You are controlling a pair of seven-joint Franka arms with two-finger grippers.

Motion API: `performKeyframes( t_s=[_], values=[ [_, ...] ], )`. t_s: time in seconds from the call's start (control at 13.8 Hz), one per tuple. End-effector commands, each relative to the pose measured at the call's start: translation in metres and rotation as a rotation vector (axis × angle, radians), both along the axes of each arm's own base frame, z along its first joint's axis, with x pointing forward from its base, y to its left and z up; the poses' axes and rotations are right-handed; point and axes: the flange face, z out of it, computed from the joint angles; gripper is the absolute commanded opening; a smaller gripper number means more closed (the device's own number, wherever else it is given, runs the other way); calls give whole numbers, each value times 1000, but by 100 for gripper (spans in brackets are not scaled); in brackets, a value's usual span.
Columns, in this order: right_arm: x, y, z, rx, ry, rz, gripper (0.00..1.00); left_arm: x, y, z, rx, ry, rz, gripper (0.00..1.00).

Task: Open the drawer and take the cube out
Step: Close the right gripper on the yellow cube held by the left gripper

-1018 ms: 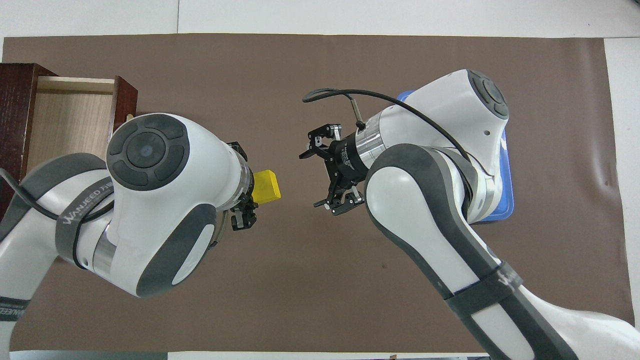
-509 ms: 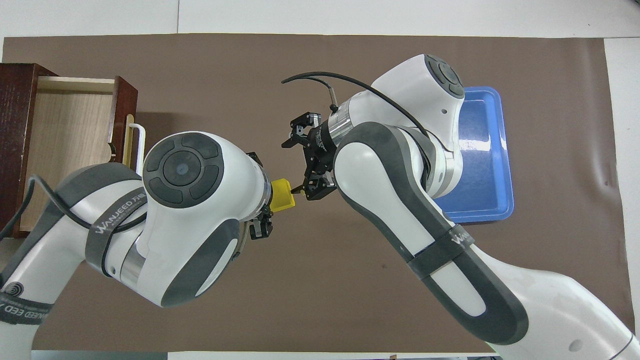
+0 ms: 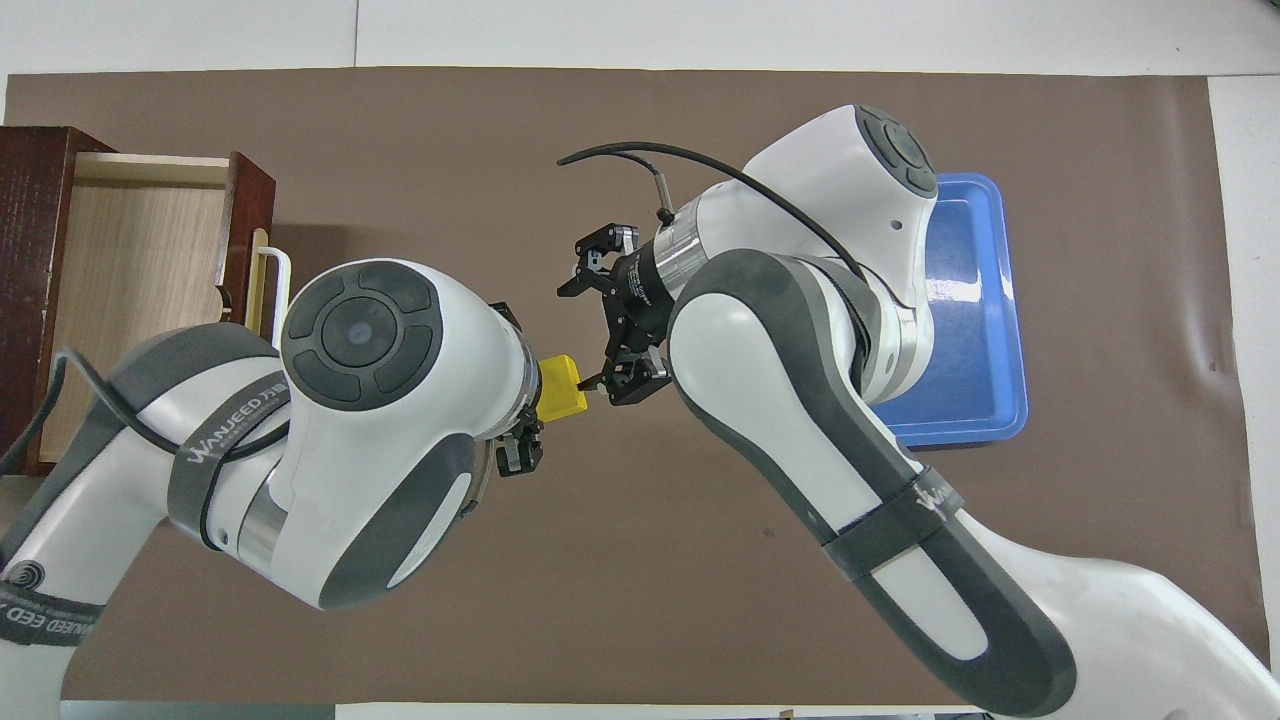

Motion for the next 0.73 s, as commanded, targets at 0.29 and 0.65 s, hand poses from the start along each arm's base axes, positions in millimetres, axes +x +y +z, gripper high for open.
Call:
performKeyframes(
  t_s=[0.29, 0.65],
  values=[
    [-37, 6, -2, -10, -23, 37, 100, -1, -1, -1, -17, -10, 17, 0],
    [-45, 12, -2, -8, -22, 39, 100, 0, 0, -1, -17, -10, 20, 0]
  ],
)
